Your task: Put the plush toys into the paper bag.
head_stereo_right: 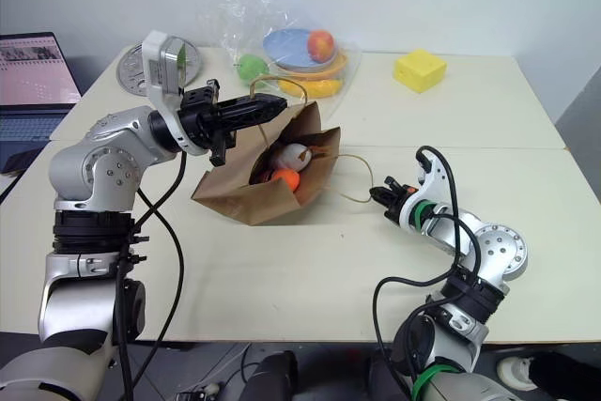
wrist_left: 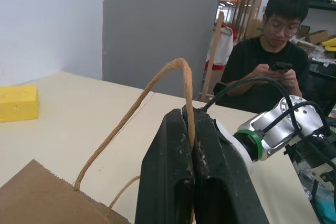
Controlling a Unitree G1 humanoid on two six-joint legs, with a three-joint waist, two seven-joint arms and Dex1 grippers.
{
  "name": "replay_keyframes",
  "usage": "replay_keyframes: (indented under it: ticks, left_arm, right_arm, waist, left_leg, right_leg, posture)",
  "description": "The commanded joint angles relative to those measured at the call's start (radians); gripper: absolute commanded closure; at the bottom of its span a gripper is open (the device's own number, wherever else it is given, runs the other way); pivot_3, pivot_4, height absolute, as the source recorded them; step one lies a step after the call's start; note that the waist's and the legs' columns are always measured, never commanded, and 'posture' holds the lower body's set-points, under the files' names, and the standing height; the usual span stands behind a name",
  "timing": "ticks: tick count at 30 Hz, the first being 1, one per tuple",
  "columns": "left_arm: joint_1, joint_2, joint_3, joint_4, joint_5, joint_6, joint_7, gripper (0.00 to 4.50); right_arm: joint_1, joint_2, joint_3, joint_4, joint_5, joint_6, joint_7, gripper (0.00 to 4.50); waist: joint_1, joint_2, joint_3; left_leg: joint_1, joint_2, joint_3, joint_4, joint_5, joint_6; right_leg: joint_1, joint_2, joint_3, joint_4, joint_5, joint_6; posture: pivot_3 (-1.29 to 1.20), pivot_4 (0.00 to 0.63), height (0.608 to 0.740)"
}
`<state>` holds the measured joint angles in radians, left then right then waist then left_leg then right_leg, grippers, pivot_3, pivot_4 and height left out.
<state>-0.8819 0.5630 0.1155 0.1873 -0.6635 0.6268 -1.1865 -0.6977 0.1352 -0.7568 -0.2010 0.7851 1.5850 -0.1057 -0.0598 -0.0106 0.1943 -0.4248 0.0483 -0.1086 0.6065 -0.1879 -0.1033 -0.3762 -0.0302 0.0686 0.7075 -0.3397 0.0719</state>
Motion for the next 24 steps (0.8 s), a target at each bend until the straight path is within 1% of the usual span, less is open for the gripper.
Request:
replay_keyframes:
  ticks: [1,2,4,5,7,9,12,15,17,19,21,24]
  left_arm:
    - [-0.012,0.011,0.021,-0.034,-0.004,-0.019,0.009,4.5]
    - [-0.011,0.014,0.023,-0.035,-0.004,-0.02,0.01,4.5]
    - [-0.009,0.016,0.027,-0.037,-0.007,-0.018,0.014,4.5]
    - [-0.009,0.015,0.028,-0.037,-0.008,-0.019,0.017,4.5]
    - [-0.019,0.011,0.034,-0.026,-0.007,-0.027,0.025,4.5]
    - [-0.036,0.004,0.042,-0.012,-0.01,-0.032,0.035,4.5]
    - [-0.06,-0.005,0.052,-0.002,-0.03,-0.019,0.044,4.5]
    - [-0.075,-0.011,0.061,0.001,-0.048,-0.002,0.054,4.5]
    - [-0.081,-0.015,0.066,0.006,-0.057,0.007,0.06,4.5]
    - [-0.076,-0.011,0.053,0.015,-0.037,-0.013,0.052,4.5]
    - [-0.068,-0.012,0.05,0.021,-0.032,-0.02,0.052,4.5]
    - [-0.045,-0.007,0.03,0.012,-0.016,-0.02,0.042,4.5]
  right_arm:
    - [-0.097,0.052,-0.04,-0.06,0.111,0.017,0.032,4.48]
    - [-0.121,0.01,-0.065,-0.066,0.156,0.024,0.034,4.48]
    - [-0.148,-0.075,-0.076,-0.079,0.25,0.029,0.041,4.48]
    - [-0.164,-0.094,-0.09,-0.074,0.302,0.029,0.024,4.48]
    - [-0.198,-0.144,-0.072,-0.061,0.417,0.029,0.007,4.48]
    - [-0.244,-0.169,-0.067,-0.036,0.512,0.029,-0.04,4.48]
    - [-0.282,-0.209,-0.001,0.004,0.675,-0.044,-0.137,4.48]
    - [-0.273,-0.268,0.104,0.031,0.851,-0.163,-0.245,4.48]
    - [-0.259,-0.31,0.182,0.035,0.939,-0.237,-0.297,4.48]
    - [-0.243,-0.347,0.257,0.029,0.991,-0.296,-0.328,4.48]
    - [-0.216,-0.373,0.327,0.009,1.011,-0.341,-0.338,4.48]
    - [-0.18,-0.408,0.437,-0.042,0.917,-0.361,-0.296,4.48]
  waist:
    - [0.0,0.001,0.0]
    - [0.0,0.001,0.001]
    - [0.0,0.002,0.001]
    - [0.0,0.002,0.001]
    - [0.002,0.002,0.001]
    - [0.001,0.002,0.001]
    - [0.0,0.002,0.001]
    - [-0.004,0.002,0.001]
    - [-0.007,0.002,0.001]
    - [-0.009,0.002,0.001]
    - [-0.011,0.001,0.001]
    - [-0.012,0.002,0.001]
  left_leg:
    - [0.0,0.0,0.0,0.0,0.0,0.0]
    - [0.0,0.0,0.0,0.0,0.0,0.0]
    - [0.0,0.0,0.0,0.0,0.0,0.0]
    - [0.0,0.0,0.0,0.0,0.0,0.0]
    - [-0.001,0.0,0.0,-0.001,0.0,0.0]
    - [-0.001,0.0,0.0,-0.001,0.0,0.0]
    - [-0.002,0.0,0.0,-0.001,0.0,0.0]
    - [-0.002,0.0,0.0,-0.001,0.0,0.0]
    - [-0.003,0.0,0.0,-0.001,0.0,0.0]
    - [-0.004,0.0,0.0,-0.001,0.0,0.0]
    - [-0.004,0.0,0.0,-0.001,0.0,0.0]
    - [-0.006,0.0,0.0,-0.001,0.0,0.0]
  right_leg:
    - [0.0,0.0,0.0,0.0,0.0,0.0]
    - [0.0,0.0,0.0,0.0,0.0,0.0]
    - [0.0,0.0,0.0,0.0,0.0,0.0]
    - [0.0,0.0,0.0,0.0,0.0,0.0]
    - [0.0,0.0,0.0,-0.001,0.0,0.0]
    - [0.0,0.0,0.0,-0.003,0.0,0.0]
    - [-0.001,0.0,0.0,-0.003,0.0,0.0]
    - [-0.001,0.0,0.0,-0.003,0.0,0.0]
    - [-0.002,0.0,0.0,-0.004,0.0,0.0]
    - [-0.002,0.0,0.0,-0.004,0.0,0.0]
    - [-0.003,0.0,0.0,-0.004,0.0,0.0]
    - [-0.004,0.0,0.0,-0.004,0.0,0.0]
  posture:
    - [0.0,0.15,0.74]
    - [0.0,0.15,0.74]
    - [0.0,0.15,0.74]
    - [0.0,0.15,0.74]
    - [0.0,0.15,0.74]
    - [0.0,0.15,0.74]
    - [0.0,0.15,0.74]
    - [0.0,0.15,0.74]
    - [0.0,0.15,0.74]
    - [0.0,0.15,0.74]
    - [0.0,0.15,0.74]
    - [0.0,0.15,0.74]
